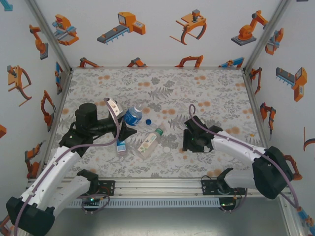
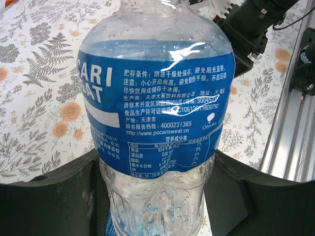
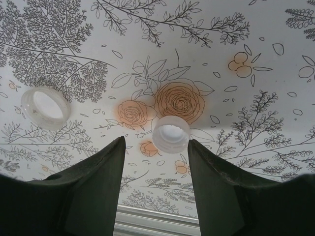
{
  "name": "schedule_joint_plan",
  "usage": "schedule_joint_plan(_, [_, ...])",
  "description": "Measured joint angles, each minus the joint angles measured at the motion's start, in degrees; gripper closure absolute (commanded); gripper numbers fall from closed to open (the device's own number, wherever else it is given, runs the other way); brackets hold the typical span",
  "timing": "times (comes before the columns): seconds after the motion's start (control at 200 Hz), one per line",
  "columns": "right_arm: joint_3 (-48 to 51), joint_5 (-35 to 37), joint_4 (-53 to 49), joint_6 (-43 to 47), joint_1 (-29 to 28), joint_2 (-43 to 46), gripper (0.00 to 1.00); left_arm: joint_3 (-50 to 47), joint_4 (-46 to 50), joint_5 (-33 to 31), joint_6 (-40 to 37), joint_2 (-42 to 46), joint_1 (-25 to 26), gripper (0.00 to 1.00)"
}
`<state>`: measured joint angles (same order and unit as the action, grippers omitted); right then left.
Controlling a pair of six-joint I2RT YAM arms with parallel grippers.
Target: Screw on the bottle caps
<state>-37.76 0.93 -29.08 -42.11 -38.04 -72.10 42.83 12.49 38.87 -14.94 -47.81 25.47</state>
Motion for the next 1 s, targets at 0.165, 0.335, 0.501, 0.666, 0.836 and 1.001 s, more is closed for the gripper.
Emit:
schedule_joint_plan(0.165, [0.3, 0.0, 0.0, -0.1, 0.0, -1.0, 0.49, 0.0, 0.0, 0.0, 0.0, 0.0, 0.0, 1.0])
schedule_joint_plan(0.335, [0.3, -0.1, 0.5, -0.2, 0.0, -1.9, 0.5, 0.0, 0.0, 0.0, 0.0, 0.0, 0.0, 1.0])
schedule_joint_plan(0.501, [0.3, 0.0, 0.6, -0.1, 0.0, -2.1, 0.5, 0.0, 0.0, 0.0, 0.0, 0.0, 0.0, 1.0])
schedule_joint_plan(0.666, [0.2, 0.0, -0.6, -0.1, 0.0, -1.0, 0.5, 0.0, 0.0, 0.0, 0.0, 0.0, 0.0, 1.0])
schedule_joint_plan(0.836, [-0.6, 0.0, -1.1, -0.2, 0.0, 0.5, 0.53, 0.0, 0.0, 0.1, 0.0, -0.1, 0.0, 1.0])
schedule_joint_plan(1.001, [-0.7, -0.3, -1.0, -0.1, 0.0, 0.4, 0.53, 0.0, 0.0, 0.1, 0.0, -0.1, 0.0, 1.0])
